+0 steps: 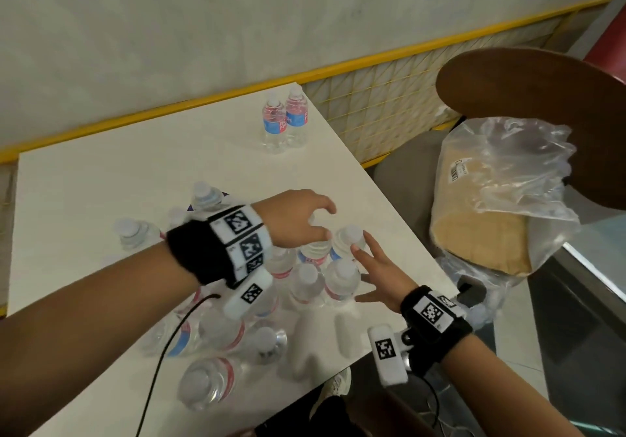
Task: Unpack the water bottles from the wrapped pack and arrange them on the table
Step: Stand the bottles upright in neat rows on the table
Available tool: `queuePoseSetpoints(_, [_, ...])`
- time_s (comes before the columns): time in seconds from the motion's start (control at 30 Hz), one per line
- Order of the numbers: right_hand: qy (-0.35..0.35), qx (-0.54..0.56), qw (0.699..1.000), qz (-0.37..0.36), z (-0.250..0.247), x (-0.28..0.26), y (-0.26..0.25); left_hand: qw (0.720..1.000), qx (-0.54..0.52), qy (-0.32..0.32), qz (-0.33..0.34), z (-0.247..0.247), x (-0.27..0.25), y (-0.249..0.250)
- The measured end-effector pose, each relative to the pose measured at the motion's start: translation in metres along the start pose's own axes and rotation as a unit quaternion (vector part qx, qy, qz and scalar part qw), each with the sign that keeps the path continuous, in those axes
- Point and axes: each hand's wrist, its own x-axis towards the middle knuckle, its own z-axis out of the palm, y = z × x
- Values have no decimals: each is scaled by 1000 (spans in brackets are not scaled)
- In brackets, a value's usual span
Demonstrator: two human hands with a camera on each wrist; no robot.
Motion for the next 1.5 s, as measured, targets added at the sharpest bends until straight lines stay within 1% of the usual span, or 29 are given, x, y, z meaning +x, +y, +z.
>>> queuePoseSetpoints(0.1, [90,-121,988,-16,-7,-10,-12,998,52,-12,38,2,21,23])
queuePoseSetpoints(0.13, [107,-163,980,-39,-9,-15,-15,996,73,-18,47,2,28,30])
queuePoseSetpoints(0.17, [107,-207,970,-71,-11,-20,-15,993,97,-23,55,3,34,36])
queuePoseSetpoints(0.23, [57,-307,940,-135,-11,-31,-18,988,139,-39,60,5,46,45])
queuePoseSetpoints(0.27, [26,-359,919,-161,-10,-36,-20,985,154,-52,58,6,51,49])
queuePoseSetpoints(0.33, [-1,-434,878,-204,-7,-40,-23,979,180,-77,56,8,59,55])
queuePoseSetpoints(0.37, [-5,-450,865,-221,-5,-38,-23,976,191,-88,56,9,62,57])
queuePoseSetpoints(0.43, [-12,-461,853,-245,-2,-34,-25,974,196,-98,58,11,66,57])
queuePoseSetpoints(0.57, [-11,-507,821,-262,-4,-30,-34,981,175,-67,56,16,72,52])
queuePoseSetpoints(0.6, [-6,-514,819,-256,-8,-29,-37,983,167,-51,50,15,74,49])
queuePoseSetpoints(0.67, [8,-512,825,-237,-22,-27,-44,990,136,-11,31,9,76,44])
queuePoseSetpoints(0.77, [31,-519,827,-212,-45,-20,-61,997,60,54,-2,-17,76,38])
queuePoseSetpoints(0.87, [69,-534,819,-198,-61,-7,-90,994,-9,103,-38,-52,79,28])
queuePoseSetpoints(0.97, [98,-542,812,-193,-69,15,-119,989,-37,126,-72,-78,86,13])
queuePoseSetpoints(1.03, [113,-540,811,-192,-72,33,-136,986,-25,136,-92,-90,91,2])
queuePoseSetpoints(1.13, [118,-504,836,-181,-68,61,-160,983,5,128,-129,-100,97,-17])
queuePoseSetpoints(1.17, [113,-501,840,-176,-64,71,-166,982,9,122,-143,-100,101,-25])
queuePoseSetpoints(1.33, [93,-516,833,-173,-41,117,-192,973,-24,99,-207,-93,118,-71])
queuePoseSetpoints(1.4, [91,-518,833,-172,-32,132,-204,972,-22,97,-211,-91,125,-84])
queuePoseSetpoints(1.5, [85,-550,812,-173,-20,152,-224,971,-15,110,-210,-93,136,-95])
